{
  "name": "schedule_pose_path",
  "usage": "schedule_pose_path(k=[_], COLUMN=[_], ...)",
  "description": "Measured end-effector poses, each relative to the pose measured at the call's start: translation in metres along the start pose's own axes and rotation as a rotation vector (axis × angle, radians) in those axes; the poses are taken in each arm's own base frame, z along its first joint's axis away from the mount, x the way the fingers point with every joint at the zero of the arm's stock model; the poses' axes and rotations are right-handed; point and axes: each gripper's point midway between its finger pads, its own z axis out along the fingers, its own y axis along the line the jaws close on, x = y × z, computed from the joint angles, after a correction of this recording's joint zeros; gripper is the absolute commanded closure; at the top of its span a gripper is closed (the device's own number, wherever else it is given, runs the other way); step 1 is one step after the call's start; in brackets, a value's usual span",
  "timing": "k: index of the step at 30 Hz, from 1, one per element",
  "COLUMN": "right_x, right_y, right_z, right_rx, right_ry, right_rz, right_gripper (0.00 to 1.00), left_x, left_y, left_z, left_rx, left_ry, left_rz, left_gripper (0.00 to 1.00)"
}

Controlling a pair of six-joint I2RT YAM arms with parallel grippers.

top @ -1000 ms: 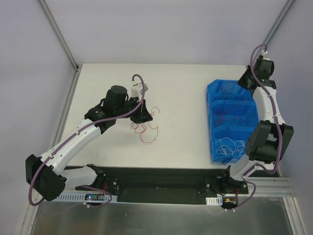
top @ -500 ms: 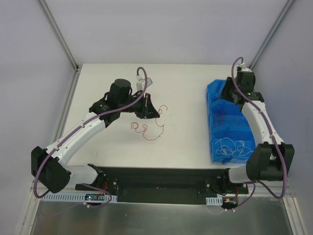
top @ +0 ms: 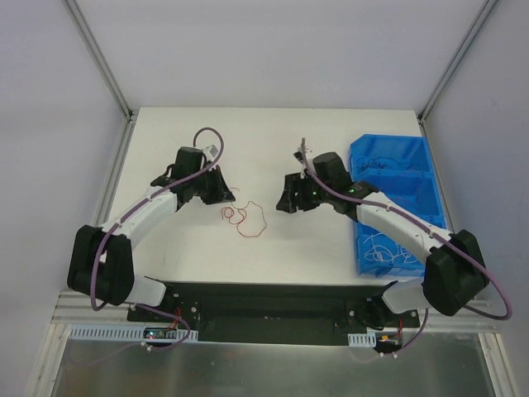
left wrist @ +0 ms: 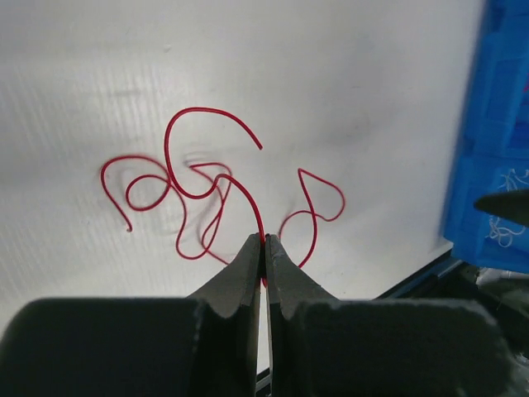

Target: Untangle the cables

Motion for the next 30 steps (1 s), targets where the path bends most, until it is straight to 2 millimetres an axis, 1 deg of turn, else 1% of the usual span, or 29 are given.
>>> schedule_pose_path(k=[2,5,6,7,8,11,12,13,15,16,18,19,21,23,26,28,30], right_x=[0.013,0.029,0.035,0.041,0.047,0.058,0.06,0.059,0.055,0.05,0.041,0.035,0.025,0.017,0.01,0.005,0.001], right_y=[0.022,0.043,0.047,0.051,0.052,0.052,0.052,0.052,0.054,0.056,0.06,0.062,0.066,0.068,0.069,0.07,0.07], right_z=[0.013,0.031,0.036,0.043,0.049,0.065,0.07,0.075,0.083,0.086,0.091,0.093,0.097,0.098,0.103,0.111,0.123], right_rx=[-0.064,-0.121,-0.13,-0.139,-0.144,-0.139,-0.135,-0.134,-0.135,-0.138,-0.145,-0.147,-0.147,-0.146,-0.138,-0.126,-0.106], right_ry=[0.041,0.089,0.104,0.122,0.139,0.181,0.193,0.199,0.198,0.192,0.179,0.169,0.15,0.136,0.134,0.139,0.147], right_rz=[-0.026,-0.044,-0.046,-0.046,-0.042,-0.03,-0.027,-0.026,-0.026,-0.028,-0.036,-0.044,-0.061,-0.079,-0.094,-0.107,-0.128], right_gripper=[0.34,0.32,0.31,0.3,0.29,0.27,0.26,0.25,0.24,0.23,0.19,0.18,0.13,0.1,0.07,0.06,0.05], left_x=[0.015,0.03,0.033,0.033,0.034,0.035,0.035,0.035,0.034,0.033,0.032,0.032,0.031,0.027,0.017,0.009,0.001], left_y=[0.019,0.038,0.042,0.046,0.048,0.057,0.058,0.058,0.059,0.06,0.06,0.06,0.058,0.054,0.041,0.033,0.025], left_z=[0.013,0.02,0.021,0.022,0.023,0.023,0.023,0.023,0.023,0.023,0.022,0.019,0.012,0.0,-0.022,-0.037,-0.055], left_rx=[-0.052,-0.11,-0.121,-0.136,-0.145,-0.181,-0.183,-0.184,-0.183,-0.182,-0.179,-0.175,-0.165,-0.146,-0.101,-0.08,-0.065], left_ry=[0.041,0.056,0.054,0.044,0.039,0.012,0.009,0.006,0.0,-0.003,-0.012,-0.021,-0.044,-0.084,-0.167,-0.231,-0.301], left_rz=[-0.053,-0.115,-0.128,-0.137,-0.145,-0.158,-0.163,-0.166,-0.173,-0.175,-0.181,-0.182,-0.179,-0.171,-0.135,-0.108,-0.074], left_gripper=[1.0,1.0,1.0,0.96,0.94,0.9,0.8,0.73,0.63,0.59,0.47,0.44,0.33,0.27,0.22,0.2,0.2])
